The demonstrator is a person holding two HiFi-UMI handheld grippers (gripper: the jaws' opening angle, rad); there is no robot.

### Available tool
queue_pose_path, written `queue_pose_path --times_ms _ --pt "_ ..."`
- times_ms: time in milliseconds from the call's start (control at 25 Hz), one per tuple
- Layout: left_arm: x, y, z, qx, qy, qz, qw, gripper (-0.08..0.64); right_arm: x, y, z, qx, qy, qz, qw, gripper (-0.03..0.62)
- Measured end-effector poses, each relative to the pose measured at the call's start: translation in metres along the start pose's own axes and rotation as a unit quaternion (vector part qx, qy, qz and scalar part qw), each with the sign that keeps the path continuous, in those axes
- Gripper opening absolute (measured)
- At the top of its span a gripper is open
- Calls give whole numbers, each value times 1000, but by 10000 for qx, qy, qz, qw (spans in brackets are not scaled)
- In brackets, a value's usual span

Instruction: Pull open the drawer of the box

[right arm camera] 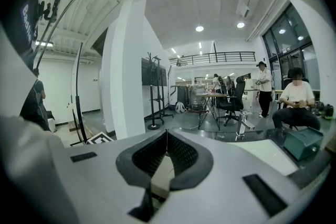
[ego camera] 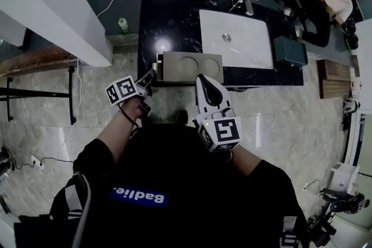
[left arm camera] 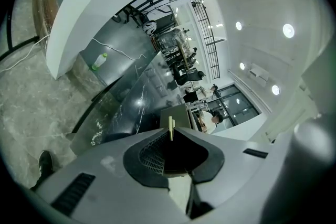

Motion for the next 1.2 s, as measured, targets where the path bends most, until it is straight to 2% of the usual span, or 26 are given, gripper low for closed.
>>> queue_pose_path --times_ms 1200 --pt "23 25 -29 -198 159 8 9997 28 32 5 26 -48 235 -52 9997 0"
Point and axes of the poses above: the fingertips, and each gripper's own axes: z forward along the fingers, x to its left, y out of its top, the point moved 9 cm from there along -z, backward along the fingers, and after that the axes turned 11 degrees about y, right-handed, at the moved point
